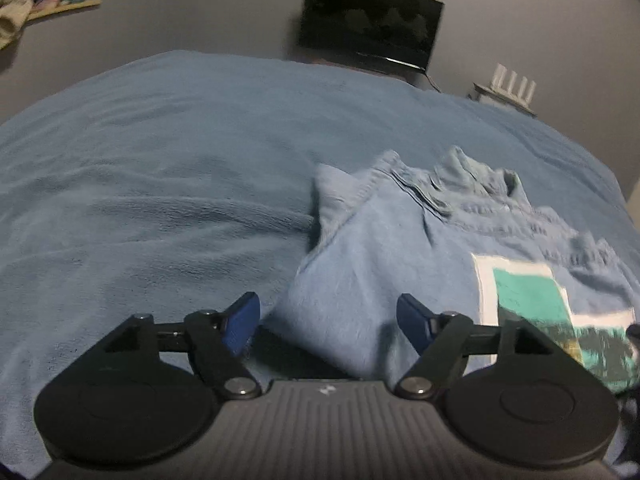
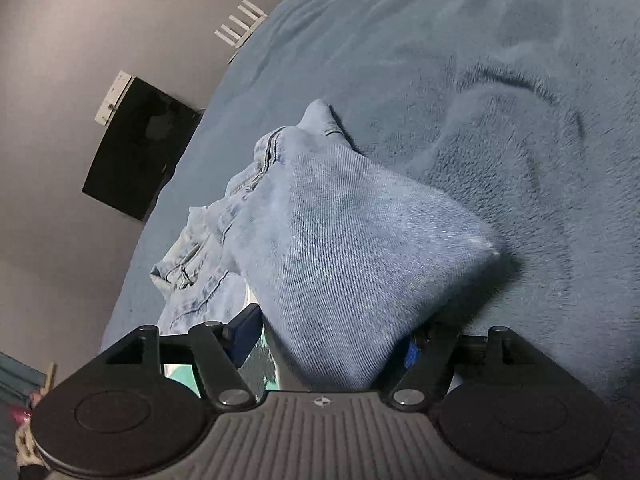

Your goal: Fold large clothes

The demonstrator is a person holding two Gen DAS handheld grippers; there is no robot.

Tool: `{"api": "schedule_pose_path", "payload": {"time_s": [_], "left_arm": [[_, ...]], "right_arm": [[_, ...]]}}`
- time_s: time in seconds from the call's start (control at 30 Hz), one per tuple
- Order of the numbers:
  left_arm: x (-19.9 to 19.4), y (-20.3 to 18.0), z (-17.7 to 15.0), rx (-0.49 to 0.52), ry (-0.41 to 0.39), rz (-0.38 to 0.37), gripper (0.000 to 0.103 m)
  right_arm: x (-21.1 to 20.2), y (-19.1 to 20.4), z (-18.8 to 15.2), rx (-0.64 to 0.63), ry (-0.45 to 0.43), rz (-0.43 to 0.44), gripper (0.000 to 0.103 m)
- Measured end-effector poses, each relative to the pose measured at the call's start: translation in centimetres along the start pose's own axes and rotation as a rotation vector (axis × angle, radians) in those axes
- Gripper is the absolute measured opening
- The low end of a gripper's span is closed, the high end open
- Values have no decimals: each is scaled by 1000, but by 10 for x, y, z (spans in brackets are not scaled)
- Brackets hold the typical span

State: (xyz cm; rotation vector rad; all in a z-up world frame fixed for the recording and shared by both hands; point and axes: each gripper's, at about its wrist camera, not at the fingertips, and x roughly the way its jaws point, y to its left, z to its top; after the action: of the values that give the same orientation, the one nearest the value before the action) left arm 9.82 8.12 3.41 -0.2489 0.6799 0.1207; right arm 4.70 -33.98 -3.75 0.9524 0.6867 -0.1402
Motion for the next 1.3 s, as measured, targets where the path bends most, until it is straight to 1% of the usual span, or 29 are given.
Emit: {"api": "schedule_pose_path", "payload": {"time_s": [0.03, 0.07, 0.13, 0.2, 0.23, 0.27, 0.3, 0.33, 0.37, 0.4, 0.43, 0.53, 0.57, 0.6, 0.67, 0.7, 0.77, 0.83, 0.87, 0.9, 0.97, 1.0, 1.07, 1.1, 1.13, 1.2, 1.23, 1.27, 1.3], "left_arm": [[0, 3, 0, -13, 4, -8, 75], [2, 5, 1, -21, 7, -11, 75], [3, 5, 2, -22, -2, -9, 75], [-1, -5, 5, 13, -55, -30, 75], [-5, -13, 6, 51, -93, -70, 75], [-9, -24, 5, 106, -133, -130, 75], [-10, -34, 4, 148, -151, -167, 75], [-10, -46, 1, 192, -157, -205, 75], [-6, -55, -1, 224, -142, -233, 75], [2, -62, -4, 249, -112, -242, 75], [10, -67, -7, 269, -77, -227, 75], [45, -67, -14, 288, 75, -112, 75], [51, -63, -13, 261, 96, -116, 75], [51, -61, -11, 246, 91, -122, 75], [46, -67, -7, 247, 45, -143, 75], [44, -71, -6, 245, 22, -156, 78], [42, -81, -4, 249, -25, -213, 78], [37, -92, -6, 277, -76, -234, 78], [35, -102, -7, 305, -100, -263, 79], [36, -112, -8, 336, -105, -283, 78], [42, -133, -17, 427, -83, -300, 78], [47, -143, -24, 483, -61, -288, 78], [64, -155, -38, 565, 2, -218, 79], [67, -158, -40, 578, 11, -206, 81], [69, -159, -40, 580, 13, -197, 83], [66, -154, -34, 555, 14, -210, 83], [61, -149, -30, 530, 14, -227, 83], [53, -138, -23, 494, 9, -236, 83], [46, -127, -17, 467, -3, -218, 83]], "right_arm": [[3, -1, -1, 3, 0, 2, 71], [11, 5, 3, 6, -2, 6, 71], [17, 6, 3, 13, -4, 12, 70], [18, 6, 3, 31, -15, 21, 69], [16, 4, 2, 47, -30, 35, 67], [16, 4, 3, 60, -45, 44, 66], [15, 5, 2, 75, -60, 55, 64], [16, 5, 2, 82, -71, 61, 62], [16, 6, 2, 86, -83, 65, 60], [17, 6, 2, 90, -93, 67, 57], [18, 6, 2, 96, -98, 68, 55], [22, -3, 2, 143, -88, 65, 55], [23, -6, 2, 165, -84, 67, 55], [26, -9, 2, 192, -80, 73, 56], [26, -15, 0, 239, -79, 85, 61], [30, -15, -1, 255, -79, 88, 62], [35, -17, -4, 280, -85, 99, 62], [39, -19, -5, 290, -94, 102, 62], [40, -19, -5, 296, -102, 103, 62], [41, -19, -5, 297, -109, 107, 62], [41, -16, -2, 284, -119, 115, 62], [40, -15, -2, 269, -122, 115, 62], [36, -6, -2, 196, -136, 98, 58], [35, 0, -2, 150, -143, 92, 57], [34, 9, -4, 92, -151, 87, 57], [30, 26, -6, -21, -177, 92, 57], [29, 29, -6, -43, -186, 102, 57], [29, 29, -4, -36, -190, 114, 57], [30, 24, -1, 7, -186, 128, 57]]}}
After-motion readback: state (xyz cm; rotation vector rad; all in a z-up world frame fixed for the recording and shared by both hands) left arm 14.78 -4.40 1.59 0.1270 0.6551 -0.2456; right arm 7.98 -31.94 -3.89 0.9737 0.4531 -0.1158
